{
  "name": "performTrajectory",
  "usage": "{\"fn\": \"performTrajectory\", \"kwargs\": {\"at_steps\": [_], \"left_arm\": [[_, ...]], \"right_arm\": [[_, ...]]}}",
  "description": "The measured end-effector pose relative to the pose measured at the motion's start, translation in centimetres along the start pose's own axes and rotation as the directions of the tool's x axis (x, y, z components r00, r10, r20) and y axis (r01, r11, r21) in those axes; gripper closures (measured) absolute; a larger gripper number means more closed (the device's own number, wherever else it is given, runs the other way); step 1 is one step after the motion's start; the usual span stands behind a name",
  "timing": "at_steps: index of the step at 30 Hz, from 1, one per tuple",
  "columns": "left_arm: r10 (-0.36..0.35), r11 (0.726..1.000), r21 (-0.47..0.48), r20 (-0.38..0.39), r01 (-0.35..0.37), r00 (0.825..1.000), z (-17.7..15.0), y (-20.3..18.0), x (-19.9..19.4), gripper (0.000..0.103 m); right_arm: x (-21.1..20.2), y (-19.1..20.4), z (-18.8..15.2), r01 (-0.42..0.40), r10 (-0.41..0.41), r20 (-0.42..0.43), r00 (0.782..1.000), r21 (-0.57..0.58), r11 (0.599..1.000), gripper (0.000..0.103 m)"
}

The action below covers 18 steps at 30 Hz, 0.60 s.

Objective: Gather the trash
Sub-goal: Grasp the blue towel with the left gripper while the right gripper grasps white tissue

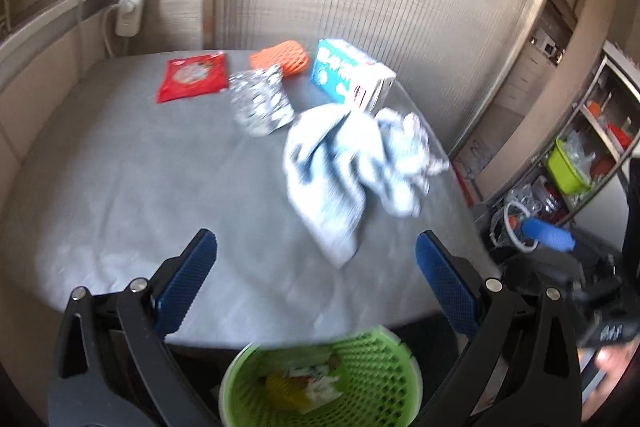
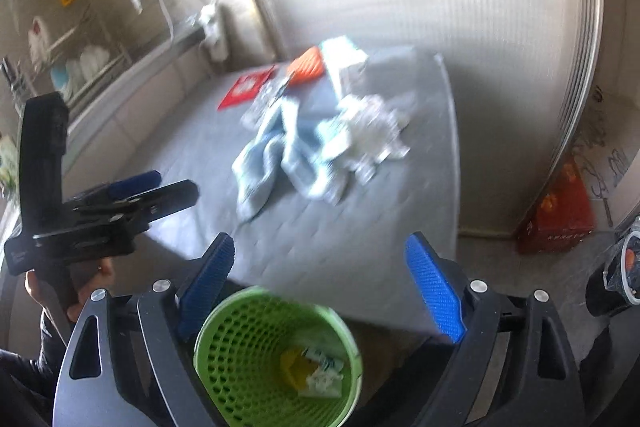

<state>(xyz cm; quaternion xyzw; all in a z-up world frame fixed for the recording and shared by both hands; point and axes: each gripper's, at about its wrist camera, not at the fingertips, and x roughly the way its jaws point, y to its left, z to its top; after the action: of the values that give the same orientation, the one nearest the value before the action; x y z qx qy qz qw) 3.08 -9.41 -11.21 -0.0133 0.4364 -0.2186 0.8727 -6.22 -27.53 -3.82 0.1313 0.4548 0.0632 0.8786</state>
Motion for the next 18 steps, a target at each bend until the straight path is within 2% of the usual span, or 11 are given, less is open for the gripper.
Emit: {"fn": "performTrajectory", "kwargs": {"at_steps": [4, 8, 12, 15, 18], "left_arm": [[0.021, 0.996, -0.081, -0.025, -0.023, 0.999, 3.1, -1.3, 2.9, 0.008], [0.098, 0.982, -0.157, -0.048, -0.104, 0.994, 5.4, -2.3, 5.6, 0.008], [0.146, 0.960, -0.226, -0.092, -0.164, 0.985, 6.4, -2.3, 8.1, 0.008], [0.165, 0.942, -0.272, -0.142, -0.198, 0.976, 6.4, -2.3, 9.9, 0.008], [0.202, 0.928, -0.286, -0.153, -0.239, 0.967, 6.3, -2.5, 10.5, 0.009]], "right_arm": [[0.2, -1.9, 1.6, 0.008, -0.007, 0.021, 1.000, -0.015, 1.000, 0.016], [1.1, -2.9, 3.2, -0.009, 0.011, 0.027, 1.000, -0.062, 0.998, 0.016], [2.5, -3.8, 4.8, -0.020, 0.023, 0.026, 0.999, -0.108, 0.994, 0.016], [3.7, -4.8, 5.7, -0.057, 0.059, 0.019, 0.998, -0.101, 0.993, 0.016], [4.9, -5.6, 6.3, -0.083, 0.084, 0.010, 0.996, -0.094, 0.992, 0.016]]}}
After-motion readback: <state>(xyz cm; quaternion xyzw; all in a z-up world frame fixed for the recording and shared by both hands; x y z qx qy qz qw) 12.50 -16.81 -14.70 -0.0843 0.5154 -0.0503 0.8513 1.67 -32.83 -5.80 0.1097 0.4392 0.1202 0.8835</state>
